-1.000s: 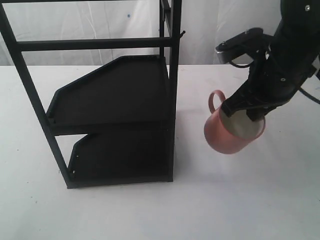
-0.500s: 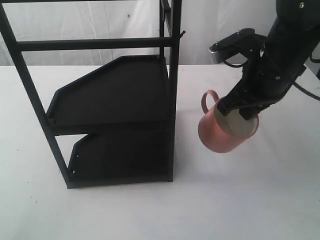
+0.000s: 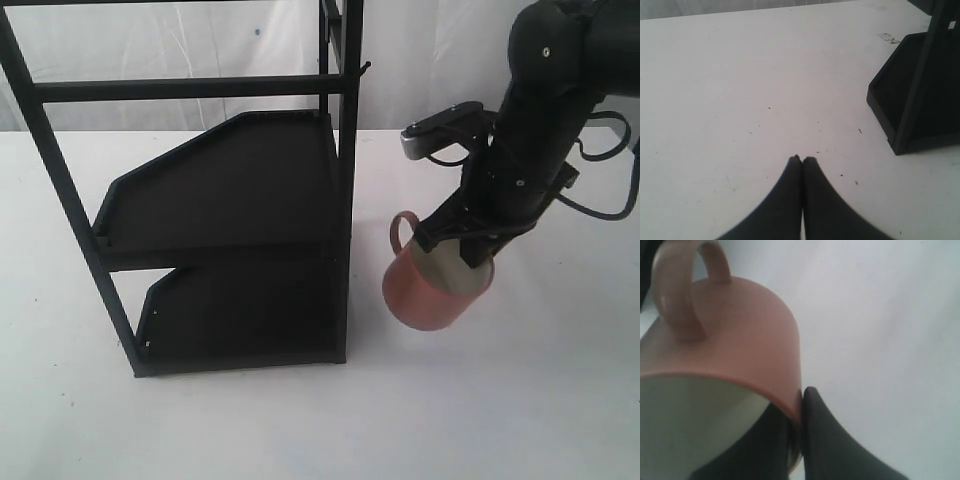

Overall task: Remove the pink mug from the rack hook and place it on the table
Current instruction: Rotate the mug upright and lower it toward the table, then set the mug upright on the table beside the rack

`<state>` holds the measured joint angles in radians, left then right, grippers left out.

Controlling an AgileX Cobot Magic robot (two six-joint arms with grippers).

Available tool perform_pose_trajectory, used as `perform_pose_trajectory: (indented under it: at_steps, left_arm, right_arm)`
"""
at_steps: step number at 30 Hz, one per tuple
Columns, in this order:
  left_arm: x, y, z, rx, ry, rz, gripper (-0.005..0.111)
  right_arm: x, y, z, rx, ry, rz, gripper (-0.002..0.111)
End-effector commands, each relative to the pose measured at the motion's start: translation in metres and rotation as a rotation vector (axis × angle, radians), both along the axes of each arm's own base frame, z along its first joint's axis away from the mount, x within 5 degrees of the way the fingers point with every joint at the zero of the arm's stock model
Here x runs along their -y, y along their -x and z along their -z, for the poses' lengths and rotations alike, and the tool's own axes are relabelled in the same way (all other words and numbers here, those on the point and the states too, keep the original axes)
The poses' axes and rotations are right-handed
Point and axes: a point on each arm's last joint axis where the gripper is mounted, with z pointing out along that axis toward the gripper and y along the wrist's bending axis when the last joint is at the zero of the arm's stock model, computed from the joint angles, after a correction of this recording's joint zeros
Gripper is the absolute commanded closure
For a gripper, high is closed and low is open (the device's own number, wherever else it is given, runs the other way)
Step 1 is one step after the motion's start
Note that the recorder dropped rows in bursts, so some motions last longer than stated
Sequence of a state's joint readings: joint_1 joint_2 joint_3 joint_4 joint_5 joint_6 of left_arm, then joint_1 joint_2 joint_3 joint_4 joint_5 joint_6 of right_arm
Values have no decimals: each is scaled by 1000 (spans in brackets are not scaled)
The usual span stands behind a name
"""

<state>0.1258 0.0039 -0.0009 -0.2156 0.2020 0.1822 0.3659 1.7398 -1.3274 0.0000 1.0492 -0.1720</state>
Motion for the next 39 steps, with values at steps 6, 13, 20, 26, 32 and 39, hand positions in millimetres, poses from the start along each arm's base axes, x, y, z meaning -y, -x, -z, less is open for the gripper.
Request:
perform_pose_trajectory:
  at_steps: [6, 13, 20, 26, 32, 39]
  left_arm:
    - [0, 0, 0, 3, 7, 0, 107]
    - [0, 0, 0, 3, 7, 0, 107]
    - [0, 0, 0, 3, 7, 0, 107]
    - [0, 0, 0, 3, 7, 0, 107]
    - [0, 0, 0, 3, 7, 0, 107]
    - [0, 0, 0, 3, 7, 0, 107]
  right_arm:
    - [-4, -12, 18, -9, -24, 11, 108]
    - [-6, -16, 31, -29, -17, 10, 108]
    - [-8, -20, 35, -14, -22, 10, 108]
    - [-8, -20, 39, -28, -17, 11, 108]
    - [-8, -20, 39, -28, -17, 11, 108]
    - [-8, -20, 40, -32, -15, 11, 108]
